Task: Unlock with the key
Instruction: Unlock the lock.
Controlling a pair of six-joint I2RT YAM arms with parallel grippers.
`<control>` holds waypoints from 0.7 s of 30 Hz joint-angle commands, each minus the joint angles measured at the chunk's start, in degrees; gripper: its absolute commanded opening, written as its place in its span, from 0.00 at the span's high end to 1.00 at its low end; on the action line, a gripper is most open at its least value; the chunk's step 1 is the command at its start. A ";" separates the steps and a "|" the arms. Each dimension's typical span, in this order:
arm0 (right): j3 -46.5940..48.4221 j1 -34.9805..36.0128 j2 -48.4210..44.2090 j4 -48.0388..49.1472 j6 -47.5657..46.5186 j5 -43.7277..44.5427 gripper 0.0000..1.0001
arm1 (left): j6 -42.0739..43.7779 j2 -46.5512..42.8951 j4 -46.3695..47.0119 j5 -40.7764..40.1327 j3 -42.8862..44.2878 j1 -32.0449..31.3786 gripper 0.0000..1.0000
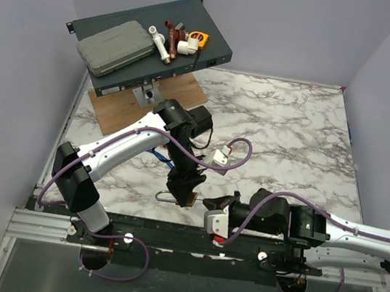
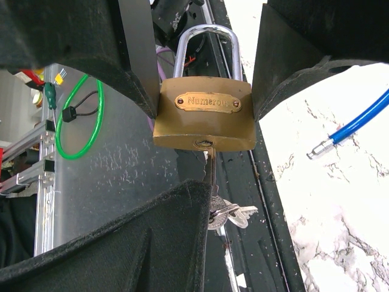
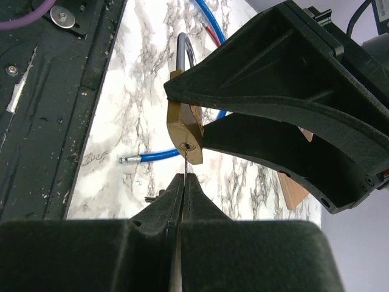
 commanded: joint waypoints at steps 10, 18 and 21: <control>-0.13 0.49 0.06 2.30 -0.73 -1.12 0.99 | 0.63 -2.11 -3.73 1.57 1.25 -0.45 1.00; -0.69 0.49 0.42 2.96 -0.49 -1.93 0.99 | 0.65 -2.21 -3.73 1.50 1.23 -0.47 1.00; -1.21 0.48 0.08 3.63 -0.29 -2.00 0.99 | 0.80 -2.21 -3.68 1.46 1.38 -0.50 1.00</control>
